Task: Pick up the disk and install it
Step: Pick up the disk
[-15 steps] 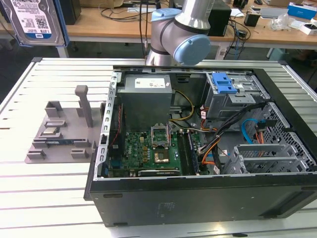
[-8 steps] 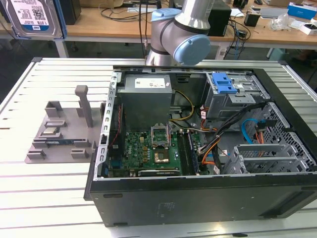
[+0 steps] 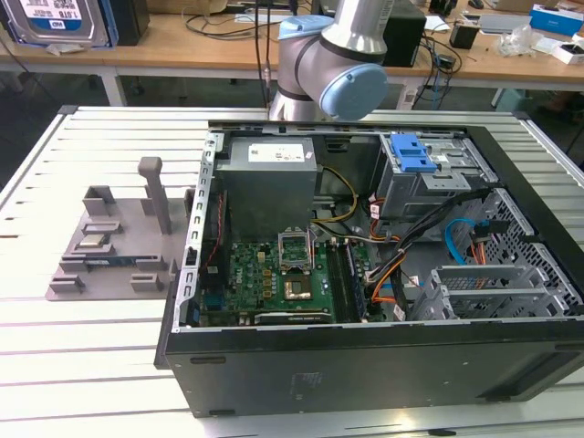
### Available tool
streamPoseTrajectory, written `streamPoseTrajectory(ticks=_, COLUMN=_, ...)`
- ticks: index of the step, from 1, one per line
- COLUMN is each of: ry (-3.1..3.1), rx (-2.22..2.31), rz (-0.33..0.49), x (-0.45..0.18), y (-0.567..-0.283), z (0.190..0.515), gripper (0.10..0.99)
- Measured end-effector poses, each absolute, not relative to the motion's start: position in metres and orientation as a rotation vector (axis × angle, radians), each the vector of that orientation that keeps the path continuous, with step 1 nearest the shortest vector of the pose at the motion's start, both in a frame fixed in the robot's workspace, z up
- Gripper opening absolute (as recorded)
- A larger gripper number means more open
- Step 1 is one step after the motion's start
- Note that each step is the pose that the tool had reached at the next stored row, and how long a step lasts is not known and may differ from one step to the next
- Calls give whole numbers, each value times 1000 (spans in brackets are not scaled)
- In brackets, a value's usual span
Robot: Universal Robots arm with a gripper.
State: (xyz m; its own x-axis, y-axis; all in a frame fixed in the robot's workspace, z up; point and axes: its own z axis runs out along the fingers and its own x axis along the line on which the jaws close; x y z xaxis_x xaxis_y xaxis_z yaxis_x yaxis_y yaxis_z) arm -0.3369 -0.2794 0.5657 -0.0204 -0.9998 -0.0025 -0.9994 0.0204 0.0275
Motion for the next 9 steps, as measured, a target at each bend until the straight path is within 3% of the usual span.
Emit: streamPoseTrajectory(ticks=9, ry=-2231, rx=2186, rz=-33, x=-337, y=-279, z=590, gripper=365)
